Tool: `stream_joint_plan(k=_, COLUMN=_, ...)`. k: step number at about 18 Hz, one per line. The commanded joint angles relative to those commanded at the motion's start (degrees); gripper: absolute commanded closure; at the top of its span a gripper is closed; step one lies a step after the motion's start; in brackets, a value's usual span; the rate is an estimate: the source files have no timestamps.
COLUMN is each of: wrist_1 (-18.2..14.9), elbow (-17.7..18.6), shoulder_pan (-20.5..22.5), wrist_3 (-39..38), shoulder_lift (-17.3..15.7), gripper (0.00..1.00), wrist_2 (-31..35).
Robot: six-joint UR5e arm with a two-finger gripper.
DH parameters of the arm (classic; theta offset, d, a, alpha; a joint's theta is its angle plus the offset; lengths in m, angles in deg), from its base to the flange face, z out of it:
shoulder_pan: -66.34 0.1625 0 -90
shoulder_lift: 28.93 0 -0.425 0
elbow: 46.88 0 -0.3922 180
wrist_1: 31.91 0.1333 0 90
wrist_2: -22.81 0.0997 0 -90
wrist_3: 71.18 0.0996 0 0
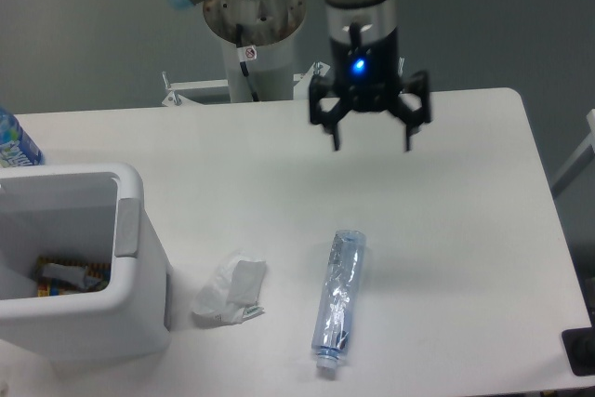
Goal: Place the trash in the trash can
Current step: 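Move the open gripper down over the crumpled white tissue, then lower the gripper onto the tissue and close to grasp it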
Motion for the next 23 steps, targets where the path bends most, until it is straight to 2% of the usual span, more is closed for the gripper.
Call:
stream_joint_plan(k=4, wrist_1=0.18, elbow=0.1, shoulder_pan=-3.52, wrist_3=1.58, shoulder_lift=5.26, gripper=0.0, wrist_2=0.17)
stream_joint_plan(k=8, wrist_1=0.96, elbow=0.18, shoulder_pan=-5.37, wrist_3=11.85, shoulder_lift=10.1, gripper=0.0, wrist_2=0.52)
stream_joint_plan(k=13, wrist_1=9.48, elbow=0.44, shoulder_pan=-9.41, wrist_3=12.04, shoulder_lift=16.69, gripper=0.0, wrist_2=0.7)
stream_joint_plan(k=20, wrist_1=12.65, elbow=0.71, shoulder_pan=-12.57, wrist_3=12.13, shoulder_lift=20.48, gripper=0.0, wrist_2=0.78)
stream_joint_plan(k=23, wrist_1=12.74, elbow=0.62, shoulder_pan=-14.59, wrist_3=12.04, shoulder_lift=21.27, gripper=0.0, wrist_2=2.54)
